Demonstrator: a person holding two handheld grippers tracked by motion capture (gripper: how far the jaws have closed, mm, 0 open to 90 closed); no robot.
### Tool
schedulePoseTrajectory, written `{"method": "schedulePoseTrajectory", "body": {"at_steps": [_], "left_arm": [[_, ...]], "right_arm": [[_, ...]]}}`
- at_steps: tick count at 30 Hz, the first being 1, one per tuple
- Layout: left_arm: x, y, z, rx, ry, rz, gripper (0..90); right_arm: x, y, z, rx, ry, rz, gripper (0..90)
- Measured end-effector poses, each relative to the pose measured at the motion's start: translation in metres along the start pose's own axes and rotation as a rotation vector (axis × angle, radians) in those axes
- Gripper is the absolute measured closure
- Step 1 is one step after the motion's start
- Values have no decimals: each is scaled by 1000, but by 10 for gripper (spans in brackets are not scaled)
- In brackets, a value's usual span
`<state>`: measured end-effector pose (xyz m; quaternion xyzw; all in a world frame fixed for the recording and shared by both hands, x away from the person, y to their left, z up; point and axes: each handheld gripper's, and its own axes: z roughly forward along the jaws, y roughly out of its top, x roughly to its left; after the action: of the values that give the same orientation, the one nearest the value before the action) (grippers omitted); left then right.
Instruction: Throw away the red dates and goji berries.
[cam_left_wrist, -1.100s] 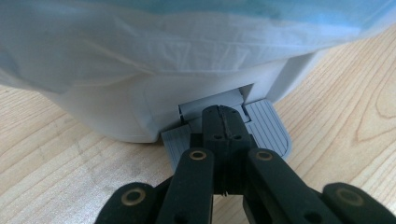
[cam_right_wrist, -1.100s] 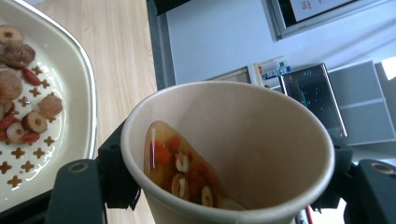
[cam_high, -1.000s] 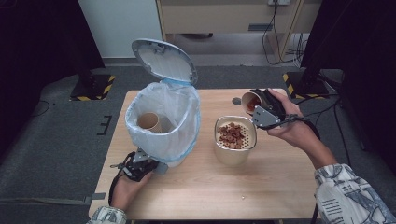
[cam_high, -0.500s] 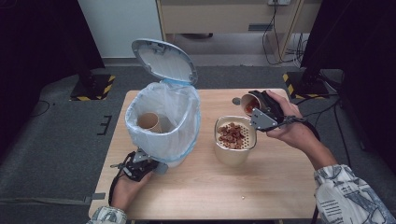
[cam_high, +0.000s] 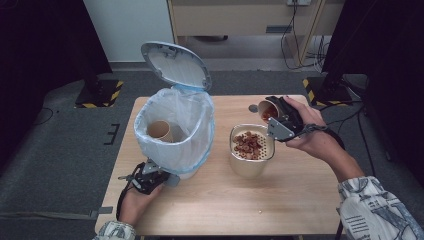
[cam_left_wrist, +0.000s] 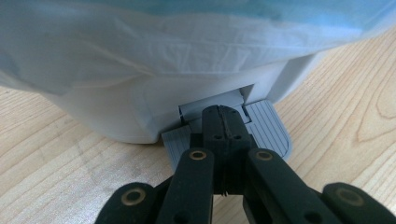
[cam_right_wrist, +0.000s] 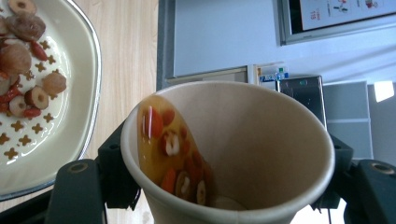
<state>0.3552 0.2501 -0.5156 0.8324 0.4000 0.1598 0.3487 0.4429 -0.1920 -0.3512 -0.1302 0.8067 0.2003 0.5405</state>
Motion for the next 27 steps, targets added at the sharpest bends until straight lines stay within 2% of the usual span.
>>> {"method": "schedulePoseTrajectory", "body": {"at_steps": [1,2,5,8,12,18,27], "left_arm": [[0,0,0,0,0,0,900],[0,0,0,0,0,0,900],[0,0,0,0,0,0,900],[0,0,0,0,0,1,900],[0,0,0,0,0,1,900],[0,0,0,0,-1,0,900],[0,0,0,0,-1,0,900]], "right_arm": [[0,0,0,0,0,0,282],[-1,2,0,5,2,-23,282],[-1,4,0,6,2,-44,282],[2,8,1,20,12,-89,281],[3,10,2,27,17,-125,281],[4,11,3,29,19,-129,282],[0,12,1,34,13,-160,281]]}}
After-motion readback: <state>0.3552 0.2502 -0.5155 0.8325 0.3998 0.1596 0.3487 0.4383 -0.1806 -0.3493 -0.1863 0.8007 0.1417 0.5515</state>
